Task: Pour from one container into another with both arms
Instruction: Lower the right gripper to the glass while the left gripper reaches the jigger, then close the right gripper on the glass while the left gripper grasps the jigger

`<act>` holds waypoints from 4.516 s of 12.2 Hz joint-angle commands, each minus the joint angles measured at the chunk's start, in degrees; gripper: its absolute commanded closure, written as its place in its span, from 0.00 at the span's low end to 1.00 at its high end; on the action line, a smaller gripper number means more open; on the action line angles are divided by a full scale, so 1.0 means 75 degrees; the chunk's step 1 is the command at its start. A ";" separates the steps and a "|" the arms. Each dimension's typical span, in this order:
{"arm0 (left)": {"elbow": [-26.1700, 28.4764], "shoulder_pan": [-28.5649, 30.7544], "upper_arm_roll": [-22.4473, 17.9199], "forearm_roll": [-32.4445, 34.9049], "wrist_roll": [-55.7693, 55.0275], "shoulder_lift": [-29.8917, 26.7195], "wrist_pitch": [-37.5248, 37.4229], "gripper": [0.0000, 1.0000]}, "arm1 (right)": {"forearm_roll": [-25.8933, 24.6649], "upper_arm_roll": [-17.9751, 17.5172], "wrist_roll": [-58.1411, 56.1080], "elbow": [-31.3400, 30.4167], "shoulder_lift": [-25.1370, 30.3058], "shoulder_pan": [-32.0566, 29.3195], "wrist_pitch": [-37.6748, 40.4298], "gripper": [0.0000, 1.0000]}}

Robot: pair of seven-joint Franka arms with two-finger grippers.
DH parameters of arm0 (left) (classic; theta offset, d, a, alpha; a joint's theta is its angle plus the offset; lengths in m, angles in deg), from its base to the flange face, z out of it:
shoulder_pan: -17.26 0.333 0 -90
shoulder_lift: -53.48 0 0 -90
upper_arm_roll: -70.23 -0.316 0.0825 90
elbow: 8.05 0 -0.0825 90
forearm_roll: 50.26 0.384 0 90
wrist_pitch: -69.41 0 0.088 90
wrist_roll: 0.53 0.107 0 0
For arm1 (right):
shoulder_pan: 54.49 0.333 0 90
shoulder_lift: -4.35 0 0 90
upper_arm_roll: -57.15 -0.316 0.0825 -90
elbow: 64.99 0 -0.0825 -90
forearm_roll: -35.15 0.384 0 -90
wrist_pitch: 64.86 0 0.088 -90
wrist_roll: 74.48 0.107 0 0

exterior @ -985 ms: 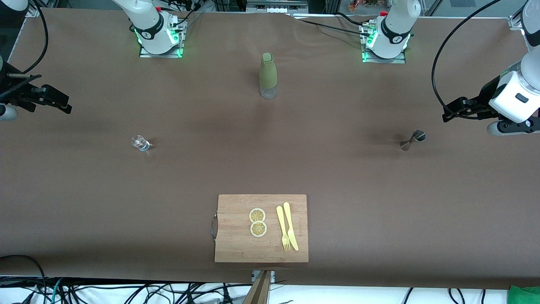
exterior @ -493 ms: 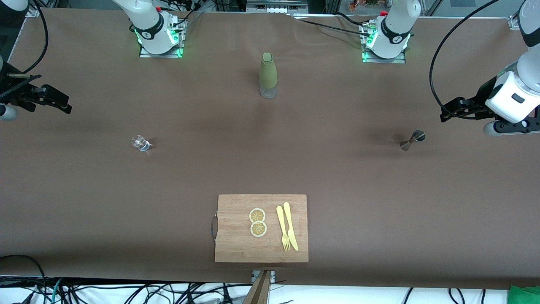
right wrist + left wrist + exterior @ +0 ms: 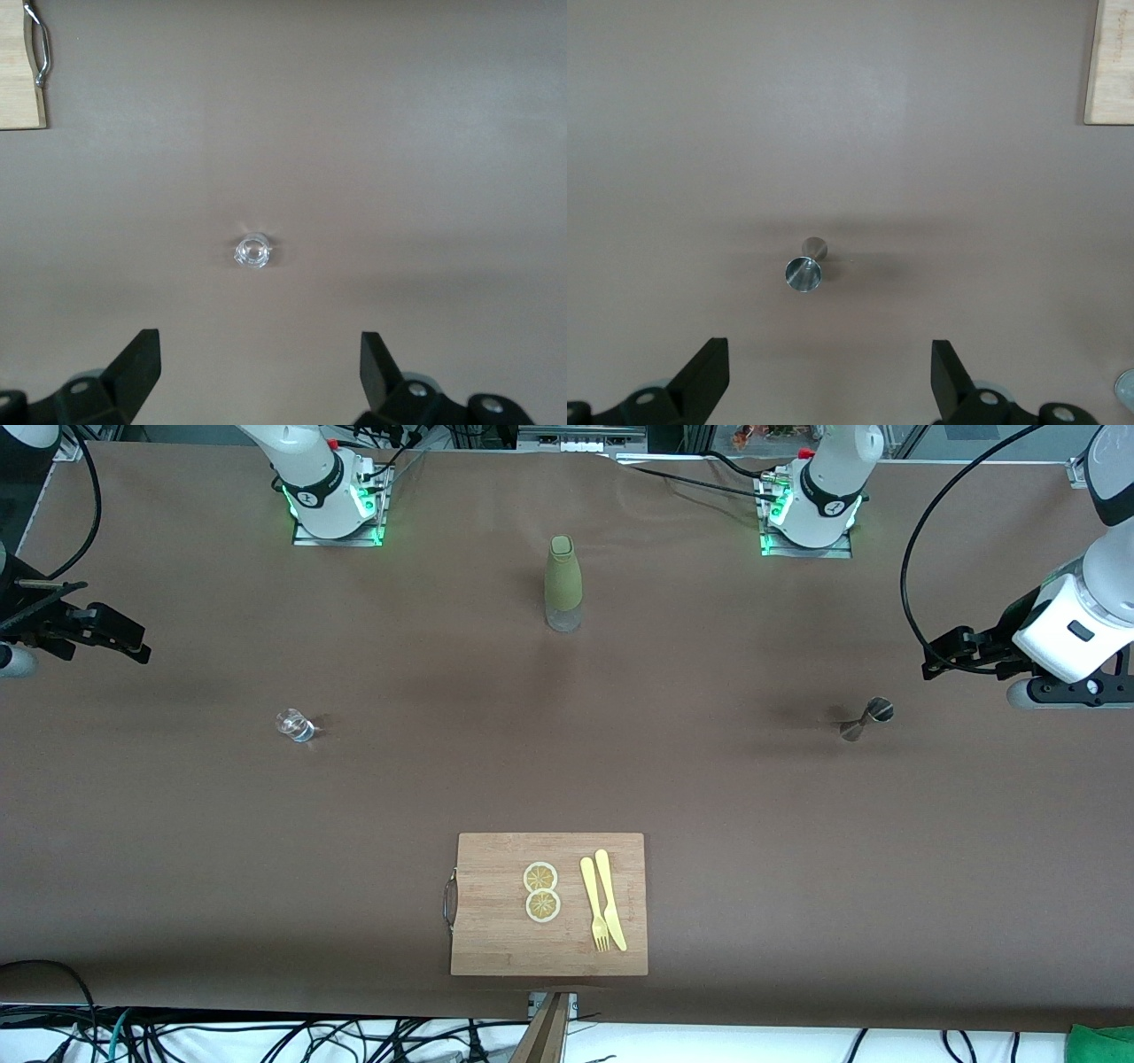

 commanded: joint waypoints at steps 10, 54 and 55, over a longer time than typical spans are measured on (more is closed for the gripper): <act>-0.0046 0.0144 -0.0146 -0.0045 0.2121 -0.0064 -0.0080 0.00 | 0.0016 -0.0015 -0.0007 0.0090 -0.0033 -0.0020 0.0099 0.00; 0.2556 0.4481 -0.0205 -0.6478 1.8675 0.4599 0.0845 0.02 | 0.8207 0.0267 -1.9061 0.0078 -0.6959 -0.3489 0.2150 0.00; 0.2556 0.4458 -0.0205 -0.6606 1.8874 0.4669 0.0857 0.02 | 0.8219 0.0267 -1.9085 0.0136 -0.7006 -0.3489 0.2115 0.00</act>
